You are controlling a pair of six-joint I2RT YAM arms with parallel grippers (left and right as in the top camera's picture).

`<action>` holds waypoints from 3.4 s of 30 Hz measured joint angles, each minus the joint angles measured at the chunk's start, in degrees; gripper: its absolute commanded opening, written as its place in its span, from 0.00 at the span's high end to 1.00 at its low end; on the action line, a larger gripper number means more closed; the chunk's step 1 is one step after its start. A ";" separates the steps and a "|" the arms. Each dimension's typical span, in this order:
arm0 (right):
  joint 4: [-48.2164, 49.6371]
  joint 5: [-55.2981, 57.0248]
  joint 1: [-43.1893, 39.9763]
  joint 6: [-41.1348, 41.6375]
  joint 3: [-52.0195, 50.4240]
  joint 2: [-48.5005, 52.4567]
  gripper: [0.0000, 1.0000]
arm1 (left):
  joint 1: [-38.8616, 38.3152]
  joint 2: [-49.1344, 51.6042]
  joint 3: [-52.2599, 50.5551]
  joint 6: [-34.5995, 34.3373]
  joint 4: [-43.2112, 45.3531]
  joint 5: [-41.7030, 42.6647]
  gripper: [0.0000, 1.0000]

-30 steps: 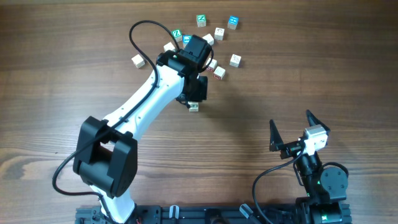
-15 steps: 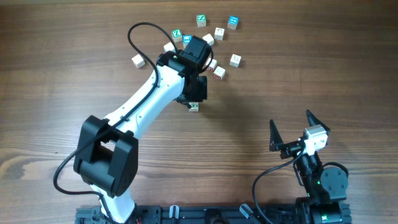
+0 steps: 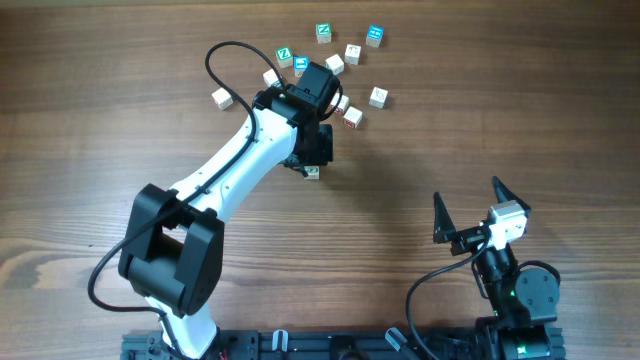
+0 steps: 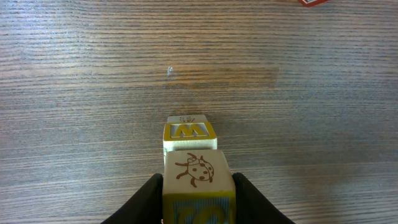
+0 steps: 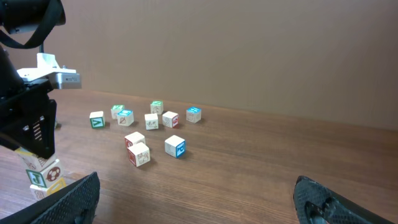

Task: Form a tower
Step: 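Carry the S block with the left gripper onto the W block and release, then raise the left gripper away from the stack toward the upper left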

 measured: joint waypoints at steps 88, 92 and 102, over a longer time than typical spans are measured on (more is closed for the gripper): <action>0.00 0.00 0.00 0.00 0.00 0.00 0.00 | 31.06 0.02 -0.17 -0.39 12.55 -7.76 0.00; 0.00 0.00 0.00 0.00 0.00 0.00 0.00 | 31.06 0.02 -0.17 -0.39 12.55 -7.76 0.00; 0.07 -0.02 0.00 0.00 0.00 0.02 0.00 | 31.04 0.00 -0.17 -0.39 12.55 -7.76 0.00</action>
